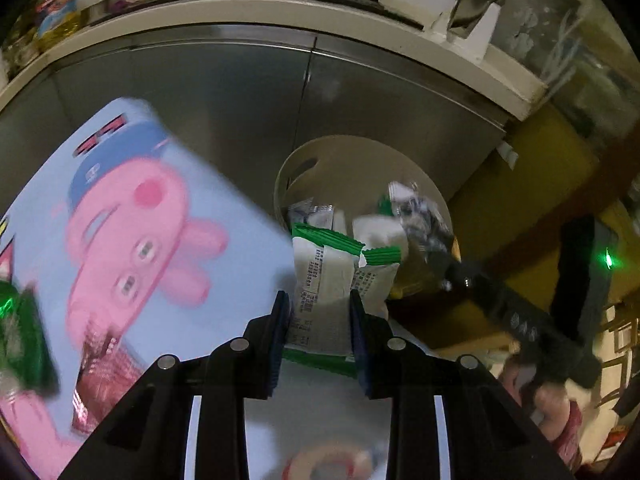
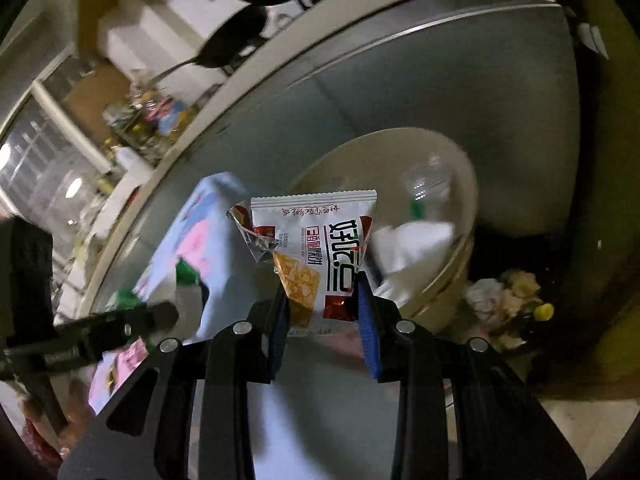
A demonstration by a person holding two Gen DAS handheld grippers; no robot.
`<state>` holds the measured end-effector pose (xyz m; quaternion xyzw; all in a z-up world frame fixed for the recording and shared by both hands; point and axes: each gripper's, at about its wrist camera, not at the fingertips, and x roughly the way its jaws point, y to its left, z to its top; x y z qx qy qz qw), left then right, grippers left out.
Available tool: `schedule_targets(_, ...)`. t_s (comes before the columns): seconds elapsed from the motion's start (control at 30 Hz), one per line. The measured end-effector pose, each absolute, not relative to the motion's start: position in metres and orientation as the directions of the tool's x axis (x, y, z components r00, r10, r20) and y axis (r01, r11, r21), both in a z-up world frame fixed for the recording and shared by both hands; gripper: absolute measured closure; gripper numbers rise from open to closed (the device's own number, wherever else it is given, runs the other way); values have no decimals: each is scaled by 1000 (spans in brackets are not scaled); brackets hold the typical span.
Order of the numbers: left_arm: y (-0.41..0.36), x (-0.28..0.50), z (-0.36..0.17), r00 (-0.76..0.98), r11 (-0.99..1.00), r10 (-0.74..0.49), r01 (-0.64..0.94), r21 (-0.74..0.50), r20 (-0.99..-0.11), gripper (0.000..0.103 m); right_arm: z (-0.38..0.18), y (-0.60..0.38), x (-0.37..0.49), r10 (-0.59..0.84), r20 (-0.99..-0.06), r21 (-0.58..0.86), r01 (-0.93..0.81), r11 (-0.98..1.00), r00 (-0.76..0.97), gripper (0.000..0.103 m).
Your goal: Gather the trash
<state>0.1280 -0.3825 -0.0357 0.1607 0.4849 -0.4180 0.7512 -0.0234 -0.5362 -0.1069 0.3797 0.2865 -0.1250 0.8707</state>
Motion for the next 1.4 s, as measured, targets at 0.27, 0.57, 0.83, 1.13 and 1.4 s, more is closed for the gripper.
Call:
schedule_targets(0.27,-432,151,-65,164,629,-434,759,-168,-886,73,-122,-557,-7,8,-618,575,444,687,786,72)
schedule_targets(0.57,-437,152,-71,166,627,-440,760,-169,-883,73,-124,-563,-1,23,-606,594,432,678,795,72)
schedule_targets(0.83,-406,143,-55,161,621,-507,749,-229,-847,74,-119,-549,-3,51,-583,623,405,670,811,72)
schedule_targets(1.13,-255,96,-27,286,676,-544,707,-209,-789,74,-103,-472,-11,143,-493,686,282,671,858,72)
schedule_targets(1.4,-97,63,-36,480,863,-351,498,-79,-804,74,-105,-323,-3,326,-571,578,87,811,754,72)
